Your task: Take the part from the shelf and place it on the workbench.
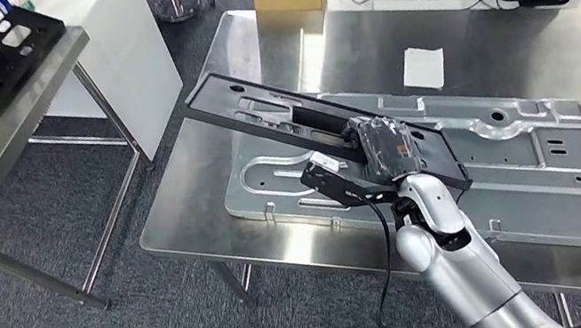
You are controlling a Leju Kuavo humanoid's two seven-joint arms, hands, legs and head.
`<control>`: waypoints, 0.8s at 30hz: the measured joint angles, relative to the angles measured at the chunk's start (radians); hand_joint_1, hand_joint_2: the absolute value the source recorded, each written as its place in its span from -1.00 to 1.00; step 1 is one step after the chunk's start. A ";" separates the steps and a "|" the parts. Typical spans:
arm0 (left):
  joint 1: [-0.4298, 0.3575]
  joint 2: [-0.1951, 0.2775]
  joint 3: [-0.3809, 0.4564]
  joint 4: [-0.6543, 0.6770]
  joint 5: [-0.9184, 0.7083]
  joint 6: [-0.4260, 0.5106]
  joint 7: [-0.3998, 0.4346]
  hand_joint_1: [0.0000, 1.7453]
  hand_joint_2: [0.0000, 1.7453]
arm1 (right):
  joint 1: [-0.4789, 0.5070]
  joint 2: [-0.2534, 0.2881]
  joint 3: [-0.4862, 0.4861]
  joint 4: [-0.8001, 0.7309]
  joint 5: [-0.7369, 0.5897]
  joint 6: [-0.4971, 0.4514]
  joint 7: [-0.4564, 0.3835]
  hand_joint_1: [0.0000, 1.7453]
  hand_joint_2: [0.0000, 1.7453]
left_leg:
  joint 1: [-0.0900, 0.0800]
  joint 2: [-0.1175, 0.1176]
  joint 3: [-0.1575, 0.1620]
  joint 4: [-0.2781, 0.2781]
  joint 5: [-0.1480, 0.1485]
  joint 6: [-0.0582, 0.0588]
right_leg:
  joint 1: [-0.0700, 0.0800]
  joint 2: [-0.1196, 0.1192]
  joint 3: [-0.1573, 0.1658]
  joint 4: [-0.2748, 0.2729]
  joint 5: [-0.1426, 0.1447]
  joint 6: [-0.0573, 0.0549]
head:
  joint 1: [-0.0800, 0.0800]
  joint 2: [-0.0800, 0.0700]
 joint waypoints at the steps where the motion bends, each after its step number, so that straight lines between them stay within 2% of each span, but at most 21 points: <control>1: -0.003 -0.001 0.000 0.000 0.002 0.000 -0.001 -1.00 -1.00 | -0.001 0.000 0.001 -0.001 0.000 0.001 0.000 1.00 1.00 | 0.002 0.001 0.006 -0.003 -0.004 0.007 | -0.001 -0.004 -0.012 0.028 -0.017 0.006 | 0.001 0.000; 2: -0.005 -0.001 0.000 0.000 0.003 0.000 -0.002 -1.00 -1.00 | 0.000 0.000 0.001 -0.002 0.000 0.004 0.000 1.00 1.00 | 0.003 0.001 0.012 -0.006 -0.010 0.011 | -0.003 -0.009 -0.039 0.080 -0.042 0.010 | 0.003 0.000; 4: -0.007 -0.001 0.000 0.000 0.005 0.000 -0.003 -1.00 -1.00 | 0.003 -0.002 0.001 -0.001 0.000 0.025 0.006 1.00 1.00 | 0.002 0.002 0.024 -0.006 -0.025 0.016 | -0.007 -0.013 -0.129 0.220 -0.088 0.018 | 0.005 0.000; 5: -0.006 -0.001 0.001 0.000 0.005 0.000 -0.003 -1.00 -1.00 | 0.006 -0.005 0.001 0.000 0.001 0.047 0.013 1.00 1.00 | 0.002 0.001 0.029 -0.005 -0.033 0.016 | -0.009 -0.014 -0.171 0.270 -0.092 0.021 | 0.005 0.000; 6: -0.006 -0.001 0.002 0.000 0.007 0.000 -0.003 -1.00 -1.00 | 0.010 -0.010 0.002 0.002 0.002 0.073 0.021 1.00 1.00 | 0.002 0.001 0.036 -0.004 -0.040 0.015 | -0.011 -0.015 -0.197 0.284 -0.073 0.022 | 0.005 0.000; 7: -0.005 -0.001 0.003 0.000 0.008 0.000 -0.003 -1.00 -1.00 | 0.014 -0.015 0.002 0.005 0.003 0.100 0.030 1.00 1.00 | 0.002 -0.001 0.045 -0.003 -0.048 0.014 | -0.012 -0.016 -0.204 0.258 -0.033 0.021 | 0.005 0.000; 9: -0.004 -0.001 0.006 0.000 0.013 0.000 -0.003 -1.00 -1.00 | 0.018 -0.028 0.002 0.013 0.004 0.148 0.045 1.00 1.00 | 0.001 -0.004 0.064 -0.002 -0.064 0.009 | -0.011 -0.019 -0.173 0.131 0.071 0.013 | 0.005 0.000; 10: -0.004 -0.001 0.008 0.000 0.016 0.000 -0.003 -1.00 -1.00 | 0.020 -0.035 0.002 0.016 0.005 0.164 0.049 1.00 1.00 | 0.000 -0.006 0.071 -0.001 -0.070 0.006 | -0.007 -0.020 -0.155 0.073 0.108 0.007 | 0.004 0.000; 11: -0.004 -0.001 0.009 0.000 0.020 0.000 -0.004 -1.00 -1.00 | 0.021 -0.041 0.002 0.020 0.005 0.175 0.052 1.00 1.00 | -0.001 -0.007 0.074 -0.001 -0.074 0.001 | -0.004 -0.021 -0.143 0.034 0.125 0.001 | 0.004 0.000; 13: -0.005 -0.001 0.015 0.000 0.024 0.000 -0.005 -1.00 -1.00 | 0.027 -0.050 0.003 0.027 0.008 0.185 0.056 1.00 1.00 | -0.001 -0.007 0.076 -0.003 -0.077 -0.008 | 0.002 -0.020 -0.138 0.013 0.123 -0.008 | 0.004 0.000; 15: -0.004 -0.001 0.021 0.000 0.025 0.000 -0.007 -1.00 -1.00 | 0.035 -0.055 0.005 0.031 0.015 0.187 0.058 1.00 1.00 | -0.001 -0.005 0.077 -0.001 -0.087 -0.018 | -0.004 -0.019 -0.127 0.000 0.122 -0.017 | 0.003 0.000; 16: -0.005 -0.001 0.023 0.000 0.025 -0.001 -0.008 -1.00 -1.00 | 0.037 -0.057 0.006 0.034 0.018 0.188 0.058 1.00 1.00 | 0.000 -0.003 0.071 0.021 -0.102 -0.023 | -0.007 -0.020 -0.118 -0.007 0.122 -0.022 | 0.003 0.000; 17: -0.005 0.000 0.024 0.000 0.026 -0.001 -0.009 -1.00 -1.00 | 0.039 -0.058 0.008 0.037 0.019 0.189 0.058 1.00 1.00 | 0.000 -0.001 0.053 0.065 -0.127 -0.026 | -0.010 -0.021 -0.110 -0.013 0.122 -0.028 | 0.001 0.000; 19: -0.004 0.000 0.025 0.000 0.027 -0.002 -0.011 -1.00 -1.00 | 0.043 -0.058 0.012 0.047 0.020 0.193 0.058 1.00 1.00 | 0.003 0.001 -0.009 0.200 -0.187 -0.033 | -0.009 -0.024 -0.100 -0.015 0.117 -0.036 | -0.002 0.000; 20: -0.004 0.000 0.026 0.000 0.027 -0.002 -0.011 -1.00 -1.00 | 0.044 -0.058 0.014 0.052 0.021 0.195 0.058 1.00 1.00 | 0.004 0.002 -0.037 0.256 -0.204 -0.035 | -0.008 -0.024 -0.098 -0.015 0.115 -0.037 | -0.003 0.000; 21: -0.003 0.000 0.027 0.000 0.028 -0.002 -0.011 -1.00 -1.00 | 0.045 -0.059 0.016 0.057 0.022 0.198 0.058 1.00 1.00 | 0.005 0.002 -0.051 0.280 -0.204 -0.038 | -0.008 -0.024 -0.095 -0.015 0.113 -0.037 | -0.003 0.000; 22: -0.002 0.001 0.028 0.000 0.028 -0.002 -0.012 -1.00 -1.00 | 0.045 -0.059 0.017 0.062 0.022 0.201 0.057 1.00 1.00 | 0.006 0.002 -0.044 0.263 -0.184 -0.040 | -0.009 -0.023 -0.092 -0.014 0.111 -0.036 | -0.003 0.000; 24: -0.002 0.002 0.029 0.000 0.030 -0.002 -0.012 -1.00 -1.00 | 0.043 -0.059 0.017 0.069 0.021 0.206 0.057 1.00 1.00 | 0.013 0.004 0.019 0.136 -0.119 -0.044 | -0.011 -0.021 -0.086 -0.008 0.104 -0.028 | -0.003 0.000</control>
